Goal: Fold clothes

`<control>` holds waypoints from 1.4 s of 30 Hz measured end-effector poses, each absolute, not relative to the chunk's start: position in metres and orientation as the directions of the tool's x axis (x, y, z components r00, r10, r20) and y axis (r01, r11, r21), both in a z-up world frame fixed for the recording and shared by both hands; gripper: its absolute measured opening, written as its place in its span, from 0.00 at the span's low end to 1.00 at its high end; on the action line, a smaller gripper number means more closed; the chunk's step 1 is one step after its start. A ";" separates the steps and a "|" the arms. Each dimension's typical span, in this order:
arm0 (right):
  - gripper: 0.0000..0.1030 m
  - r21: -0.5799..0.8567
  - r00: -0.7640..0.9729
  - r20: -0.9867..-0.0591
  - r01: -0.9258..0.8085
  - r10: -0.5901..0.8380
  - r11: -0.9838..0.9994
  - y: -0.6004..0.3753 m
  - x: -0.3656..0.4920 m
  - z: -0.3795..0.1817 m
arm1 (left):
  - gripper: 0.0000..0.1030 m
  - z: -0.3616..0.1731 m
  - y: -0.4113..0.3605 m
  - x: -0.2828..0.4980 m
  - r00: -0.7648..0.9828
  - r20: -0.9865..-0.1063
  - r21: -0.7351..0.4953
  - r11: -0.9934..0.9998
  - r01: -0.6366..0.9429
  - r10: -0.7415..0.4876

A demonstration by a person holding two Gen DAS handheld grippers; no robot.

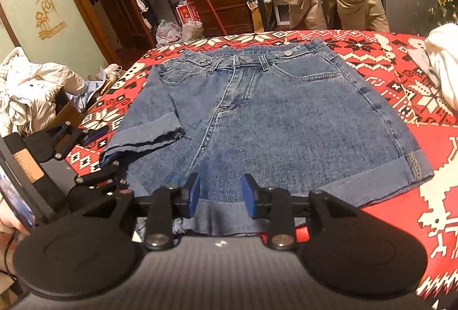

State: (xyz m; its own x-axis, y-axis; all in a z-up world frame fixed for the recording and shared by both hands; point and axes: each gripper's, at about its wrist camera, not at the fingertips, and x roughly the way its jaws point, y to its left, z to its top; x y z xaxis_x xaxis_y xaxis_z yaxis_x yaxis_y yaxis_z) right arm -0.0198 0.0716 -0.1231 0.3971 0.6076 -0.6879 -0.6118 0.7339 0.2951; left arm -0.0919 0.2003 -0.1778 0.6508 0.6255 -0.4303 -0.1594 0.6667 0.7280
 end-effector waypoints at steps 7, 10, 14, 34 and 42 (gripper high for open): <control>0.34 0.394 0.358 -0.651 -0.594 0.669 0.702 0.077 -0.006 -0.118 | 0.06 -0.137 0.198 -0.102 0.711 -0.406 0.613 0.748 -0.255 0.574; 0.39 0.484 0.322 -0.617 -0.563 0.718 0.670 0.081 0.007 -0.116 | 0.06 -0.119 0.199 -0.104 0.723 -0.420 0.546 0.789 -0.281 0.548; 0.45 0.619 0.265 -0.569 -0.485 0.778 0.618 0.098 0.037 -0.121 | 0.06 -0.110 0.199 -0.102 0.734 -0.427 0.506 0.812 -0.290 0.528; 0.10 0.817 0.129 -0.514 -0.229 0.848 0.529 0.171 0.097 -0.163 | 0.11 -0.112 0.191 -0.101 0.733 -0.451 0.498 0.825 -0.267 0.509; 0.09 0.660 0.398 -0.488 -0.415 0.777 0.627 0.096 0.077 -0.067 | 0.39 -0.103 0.144 -0.099 0.785 -0.487 0.469 0.873 -0.135 0.383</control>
